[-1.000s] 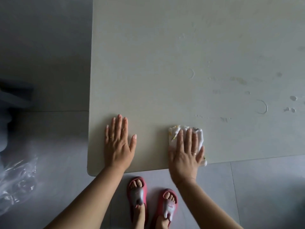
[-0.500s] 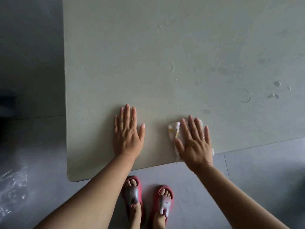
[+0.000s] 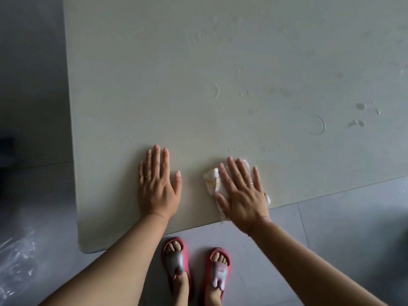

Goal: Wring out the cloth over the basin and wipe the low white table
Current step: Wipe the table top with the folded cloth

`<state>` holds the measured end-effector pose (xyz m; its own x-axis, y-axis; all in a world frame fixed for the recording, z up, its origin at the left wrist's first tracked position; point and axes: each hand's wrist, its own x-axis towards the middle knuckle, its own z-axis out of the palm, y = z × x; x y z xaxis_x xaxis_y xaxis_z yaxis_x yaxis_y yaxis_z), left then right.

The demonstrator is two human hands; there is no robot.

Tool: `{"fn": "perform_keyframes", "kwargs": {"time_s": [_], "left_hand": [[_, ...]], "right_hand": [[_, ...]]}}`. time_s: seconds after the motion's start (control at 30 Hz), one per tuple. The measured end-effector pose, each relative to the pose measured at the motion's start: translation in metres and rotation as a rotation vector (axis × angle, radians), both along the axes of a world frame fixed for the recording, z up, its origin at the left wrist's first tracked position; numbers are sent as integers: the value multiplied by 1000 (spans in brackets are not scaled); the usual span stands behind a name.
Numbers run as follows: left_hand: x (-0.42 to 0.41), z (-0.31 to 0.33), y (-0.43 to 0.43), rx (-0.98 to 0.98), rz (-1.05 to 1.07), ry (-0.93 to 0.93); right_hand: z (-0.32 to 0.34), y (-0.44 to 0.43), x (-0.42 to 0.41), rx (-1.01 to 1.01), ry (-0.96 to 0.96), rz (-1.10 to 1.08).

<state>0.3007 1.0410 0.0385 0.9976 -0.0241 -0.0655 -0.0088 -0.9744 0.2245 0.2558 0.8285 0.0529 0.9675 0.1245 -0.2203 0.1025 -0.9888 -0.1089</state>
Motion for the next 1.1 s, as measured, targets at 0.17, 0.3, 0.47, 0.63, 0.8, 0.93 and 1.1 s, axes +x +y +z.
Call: {"fn": "perform_keyframes", "kwargs": {"time_s": [0.17, 0.3, 0.47, 0.63, 0.8, 0.93, 1.1], "left_hand": [[0, 0, -2, 14, 12, -12], [1, -3, -1, 33, 15, -8], [2, -3, 0, 62, -6, 3], [0, -3, -1, 62, 3, 1], [0, -3, -2, 62, -2, -2], [0, -3, 0, 84, -13, -25], [1, -2, 2, 40, -13, 1]], "right_hand": [[0, -51, 25, -57, 67, -474], [-4, 26, 41, 7, 58, -558], [-3, 59, 40, 67, 12, -15], [-1, -38, 75, -36, 38, -255], [-5, 20, 91, 23, 34, -600], [-6, 74, 78, 44, 27, -135], [-5, -5, 106, 9, -12, -33]]}}
